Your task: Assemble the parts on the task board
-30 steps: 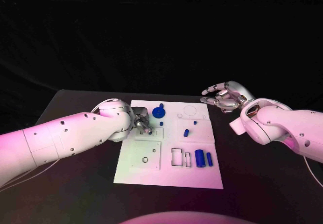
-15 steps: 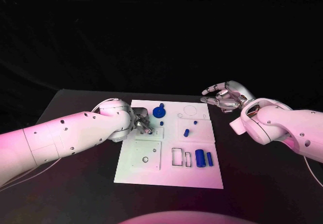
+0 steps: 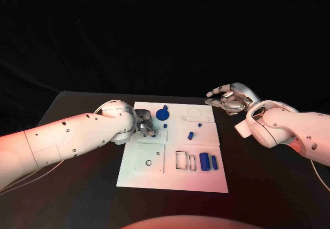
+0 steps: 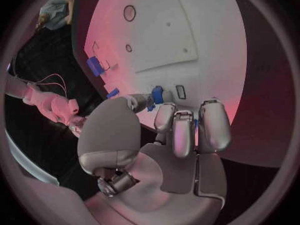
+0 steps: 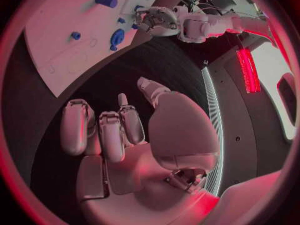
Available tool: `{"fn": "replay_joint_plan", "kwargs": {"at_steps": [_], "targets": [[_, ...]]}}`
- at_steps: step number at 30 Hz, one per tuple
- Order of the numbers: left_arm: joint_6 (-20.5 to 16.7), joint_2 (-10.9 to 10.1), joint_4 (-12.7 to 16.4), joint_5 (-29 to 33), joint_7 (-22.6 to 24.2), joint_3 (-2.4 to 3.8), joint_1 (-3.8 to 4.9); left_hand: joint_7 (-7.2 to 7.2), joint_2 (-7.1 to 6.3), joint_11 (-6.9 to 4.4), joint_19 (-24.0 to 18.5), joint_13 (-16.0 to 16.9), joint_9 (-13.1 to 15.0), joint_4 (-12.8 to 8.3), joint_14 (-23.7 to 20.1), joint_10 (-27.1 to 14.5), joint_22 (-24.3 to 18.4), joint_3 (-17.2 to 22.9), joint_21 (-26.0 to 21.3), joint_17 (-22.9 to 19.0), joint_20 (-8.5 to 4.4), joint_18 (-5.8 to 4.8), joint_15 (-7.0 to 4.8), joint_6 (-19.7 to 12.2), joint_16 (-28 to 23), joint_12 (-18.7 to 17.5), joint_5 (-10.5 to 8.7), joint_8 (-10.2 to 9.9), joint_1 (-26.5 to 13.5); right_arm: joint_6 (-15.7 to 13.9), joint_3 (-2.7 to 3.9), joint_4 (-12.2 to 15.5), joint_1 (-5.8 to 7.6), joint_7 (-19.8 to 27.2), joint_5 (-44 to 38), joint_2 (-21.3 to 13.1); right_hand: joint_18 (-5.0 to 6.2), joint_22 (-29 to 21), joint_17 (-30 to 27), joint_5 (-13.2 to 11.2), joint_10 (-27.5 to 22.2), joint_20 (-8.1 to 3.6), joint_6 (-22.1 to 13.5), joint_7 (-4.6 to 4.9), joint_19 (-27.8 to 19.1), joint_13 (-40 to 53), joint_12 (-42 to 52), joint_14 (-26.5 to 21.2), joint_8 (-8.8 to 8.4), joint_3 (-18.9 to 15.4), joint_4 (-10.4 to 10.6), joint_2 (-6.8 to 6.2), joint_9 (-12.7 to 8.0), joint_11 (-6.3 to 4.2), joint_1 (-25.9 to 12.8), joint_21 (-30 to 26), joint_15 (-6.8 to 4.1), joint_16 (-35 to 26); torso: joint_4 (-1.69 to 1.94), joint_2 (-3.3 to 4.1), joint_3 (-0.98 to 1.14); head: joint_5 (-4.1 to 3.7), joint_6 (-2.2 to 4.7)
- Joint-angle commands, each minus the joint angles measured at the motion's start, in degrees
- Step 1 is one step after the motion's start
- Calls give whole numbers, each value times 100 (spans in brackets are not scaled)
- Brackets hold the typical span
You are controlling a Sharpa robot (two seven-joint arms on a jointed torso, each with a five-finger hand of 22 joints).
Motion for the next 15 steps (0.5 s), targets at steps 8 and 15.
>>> {"fn": "replay_joint_plan", "kwargs": {"at_steps": [8,15], "targets": [[339,70,-97,130,-43,-27,-31,-251,3,-21,18,11,-23,-515,585,48,15,460,21,1421,-22,-104,-57,316,37,-6,5,6,-181,79,0,-7,-6,28,-16,10,66,133,502,29,-43,-5,57,1,-44,277,-28,347,34,1,29,28,6,-14,-29,-28,13,-22,-2,0,-1,-4,-10],[395,114,-153,140,-48,-27,-31,-264,-8,-30,24,60,-29,-389,587,69,28,314,23,1427,-28,-106,-63,359,39,19,1,1,-331,80,0,-8,-6,29,-14,12,69,124,492,30,-51,-7,55,0,-50,266,-39,344,38,-11,56,39,8,-14,-52,-40,11,-28,-4,-2,0,-4,-14]]}}
